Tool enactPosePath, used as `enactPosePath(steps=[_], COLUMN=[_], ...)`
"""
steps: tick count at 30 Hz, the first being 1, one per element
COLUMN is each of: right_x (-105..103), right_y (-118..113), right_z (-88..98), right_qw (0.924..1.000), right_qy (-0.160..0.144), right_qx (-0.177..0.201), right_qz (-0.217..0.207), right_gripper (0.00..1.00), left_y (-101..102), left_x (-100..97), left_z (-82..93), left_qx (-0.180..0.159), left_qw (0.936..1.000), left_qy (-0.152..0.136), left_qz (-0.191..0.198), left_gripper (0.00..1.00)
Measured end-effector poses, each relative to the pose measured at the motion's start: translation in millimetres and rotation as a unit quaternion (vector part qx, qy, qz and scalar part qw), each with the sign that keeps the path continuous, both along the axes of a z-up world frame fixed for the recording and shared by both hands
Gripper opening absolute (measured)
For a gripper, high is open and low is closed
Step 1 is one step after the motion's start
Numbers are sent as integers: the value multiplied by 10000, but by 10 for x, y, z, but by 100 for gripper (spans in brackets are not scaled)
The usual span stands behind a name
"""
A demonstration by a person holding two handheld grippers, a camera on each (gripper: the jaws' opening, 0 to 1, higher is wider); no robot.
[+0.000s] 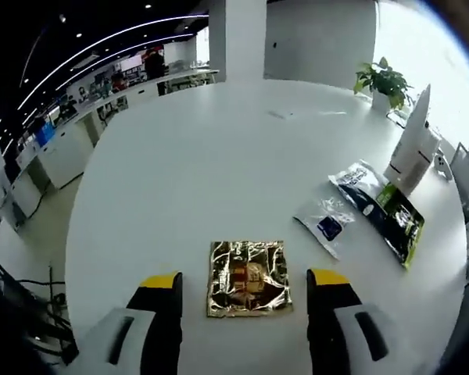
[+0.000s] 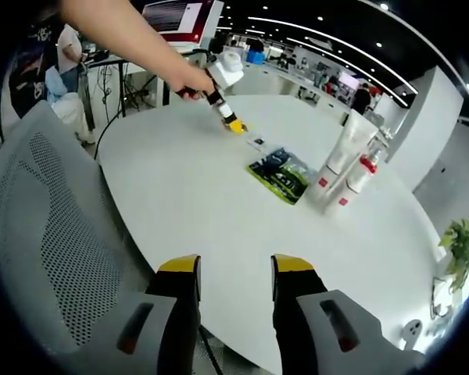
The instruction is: Arrange the skincare products in the storage area until every visible bottle or jar stands upright without overlapping.
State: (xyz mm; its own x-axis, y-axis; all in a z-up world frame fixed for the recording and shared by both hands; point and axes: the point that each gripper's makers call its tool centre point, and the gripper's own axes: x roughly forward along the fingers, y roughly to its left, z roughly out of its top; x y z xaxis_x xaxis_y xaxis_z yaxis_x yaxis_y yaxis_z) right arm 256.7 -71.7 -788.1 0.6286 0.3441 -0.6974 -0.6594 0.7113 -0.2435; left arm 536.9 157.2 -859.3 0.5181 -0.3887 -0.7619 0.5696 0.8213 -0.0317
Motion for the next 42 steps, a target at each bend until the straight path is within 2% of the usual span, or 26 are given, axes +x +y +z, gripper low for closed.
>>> enactPosePath(steps=[1, 2, 3, 4, 6, 10, 17, 21, 25, 27, 32, 35, 41, 42], right_x=[0, 1, 3, 3, 0, 1, -2, 2, 5, 7, -3, 0, 0, 1], right_y=[1, 1, 0, 0, 3, 1, 8, 5, 14, 23, 49, 55, 97, 103], right_z=[0, 2, 3, 3, 0, -2, -3, 2, 14, 26, 36, 60, 127, 139], right_qw=[10000, 10000, 10000, 10000, 10000, 10000, 10000, 10000, 10000, 10000, 9999, 9998, 9992, 9991], right_qy=[0, -3, -7, -6, 1, 4, 8, 3, -19, -34, -56, -75, -163, -180], right_qx=[-2, -4, 2, 2, -5, -14, -2, 7, 33, 63, 113, 172, 348, 383], right_qz=[2, 5, 1, -1, 11, 12, 20, 13, 27, 29, 83, 73, 96, 96], right_gripper=[33, 33, 33, 33, 33, 33, 33, 33, 34, 34, 34, 34, 35, 35], left_y=[2, 8, -34, -16, -34, -18, 44, 52, 48, 54, -44, -132, -381, -408], left_x=[-54, -73, -114, -107, -115, -57, -83, -126, -224, -309, -584, -812, -1324, -1359], left_z=[-7, -22, -17, -8, -17, -22, 9, 133, 318, 391, 593, 776, 951, 958], left_qx=[125, 103, 36, 170, 85, 72, 110, -16, -254, -307, -701, -1147, -1353, -1362], left_qw=[9995, 9996, 9992, 9987, 9990, 9990, 9991, 9996, 9997, 9994, 9967, 9910, 9886, 9886], left_qy=[88, 164, 253, 122, 233, 277, 304, 219, -1, -123, -326, -426, -516, -525], left_qz=[-270, -199, -300, -460, -380, -356, -259, -194, -17, 59, 245, 541, 425, 373], left_gripper=[58, 55, 48, 41, 41, 40, 41, 41, 41, 41, 41, 41, 41, 41])
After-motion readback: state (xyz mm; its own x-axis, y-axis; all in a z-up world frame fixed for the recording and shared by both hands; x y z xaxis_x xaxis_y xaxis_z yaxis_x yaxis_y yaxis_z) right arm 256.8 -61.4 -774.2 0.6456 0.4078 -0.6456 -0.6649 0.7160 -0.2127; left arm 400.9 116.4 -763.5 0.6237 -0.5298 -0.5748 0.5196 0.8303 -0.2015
